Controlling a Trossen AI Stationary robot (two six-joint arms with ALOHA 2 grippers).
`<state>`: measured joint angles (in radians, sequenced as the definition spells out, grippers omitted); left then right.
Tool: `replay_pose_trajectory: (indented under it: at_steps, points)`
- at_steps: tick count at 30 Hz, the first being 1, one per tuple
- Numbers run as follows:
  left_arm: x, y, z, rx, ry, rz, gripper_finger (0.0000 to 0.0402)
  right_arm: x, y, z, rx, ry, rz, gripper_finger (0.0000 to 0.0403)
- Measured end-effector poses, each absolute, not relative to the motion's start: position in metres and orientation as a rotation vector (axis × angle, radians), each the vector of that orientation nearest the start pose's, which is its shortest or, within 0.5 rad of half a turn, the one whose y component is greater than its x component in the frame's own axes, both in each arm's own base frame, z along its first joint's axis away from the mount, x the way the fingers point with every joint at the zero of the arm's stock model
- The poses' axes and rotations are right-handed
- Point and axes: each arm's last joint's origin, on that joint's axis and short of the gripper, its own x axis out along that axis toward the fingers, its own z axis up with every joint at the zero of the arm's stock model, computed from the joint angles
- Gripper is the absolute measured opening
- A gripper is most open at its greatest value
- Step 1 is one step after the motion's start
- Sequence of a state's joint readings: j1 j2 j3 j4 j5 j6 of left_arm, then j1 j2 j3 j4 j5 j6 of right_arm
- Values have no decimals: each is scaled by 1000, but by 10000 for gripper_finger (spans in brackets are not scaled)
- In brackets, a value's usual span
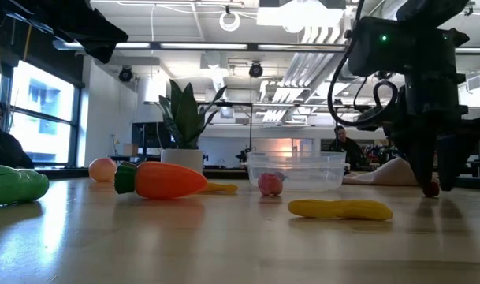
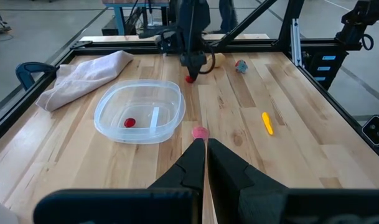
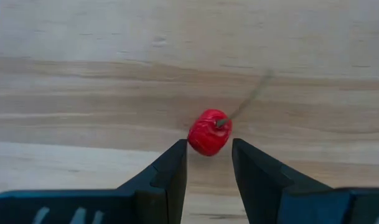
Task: Pick and placing Produce into tupperware
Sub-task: Put the red cherry into the transparent bin
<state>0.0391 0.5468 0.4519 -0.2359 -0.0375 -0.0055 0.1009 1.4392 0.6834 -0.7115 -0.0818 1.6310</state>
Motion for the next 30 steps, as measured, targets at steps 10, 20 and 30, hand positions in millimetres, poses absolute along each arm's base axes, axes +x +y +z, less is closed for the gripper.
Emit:
replay_pose_trajectory:
  at_steps: [10,20,30]
  points:
    - [135,6,246,-6,331,77,7,216,22,139,1254,1213,-1077,119]
    - [135,6,246,-6,331,77,7,216,12,139,1247,1196,-1109,119]
    - [135,6,246,-6,331,77,7,214,14,139,1229,1244,-1081,119]
